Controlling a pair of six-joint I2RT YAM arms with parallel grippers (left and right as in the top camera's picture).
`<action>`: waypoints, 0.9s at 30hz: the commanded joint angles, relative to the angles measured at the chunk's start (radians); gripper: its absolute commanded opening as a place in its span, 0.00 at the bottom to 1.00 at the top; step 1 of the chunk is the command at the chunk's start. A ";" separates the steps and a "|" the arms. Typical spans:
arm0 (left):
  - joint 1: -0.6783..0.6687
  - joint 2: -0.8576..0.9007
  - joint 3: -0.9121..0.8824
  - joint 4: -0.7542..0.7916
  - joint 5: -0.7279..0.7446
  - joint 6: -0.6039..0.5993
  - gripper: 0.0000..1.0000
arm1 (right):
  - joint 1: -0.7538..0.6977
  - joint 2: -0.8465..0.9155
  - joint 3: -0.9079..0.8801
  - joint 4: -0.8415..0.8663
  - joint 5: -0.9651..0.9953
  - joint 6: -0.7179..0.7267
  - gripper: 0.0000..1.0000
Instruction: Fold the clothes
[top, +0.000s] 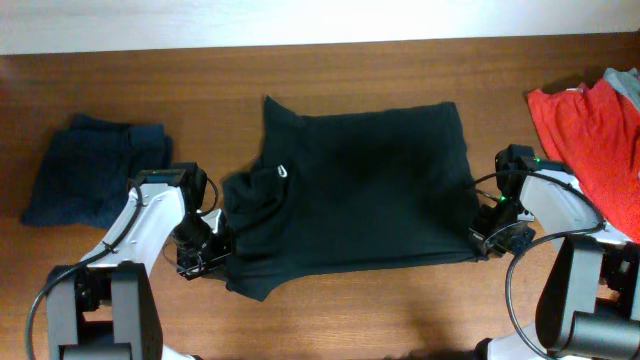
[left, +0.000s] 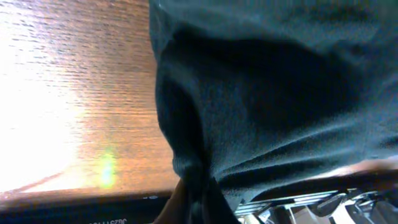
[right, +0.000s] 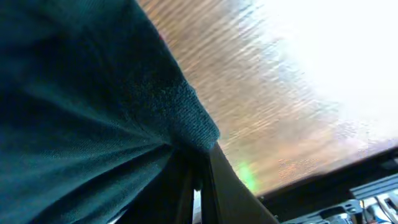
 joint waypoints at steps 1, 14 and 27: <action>0.001 -0.024 -0.005 -0.008 -0.008 -0.008 0.21 | -0.003 -0.014 0.019 0.002 0.072 0.009 0.04; 0.001 -0.048 0.092 0.043 -0.009 0.055 0.36 | -0.003 -0.014 0.025 0.003 0.082 0.004 0.25; -0.099 0.006 0.316 0.538 -0.008 0.345 0.45 | -0.003 -0.042 0.222 0.032 -0.278 -0.237 0.60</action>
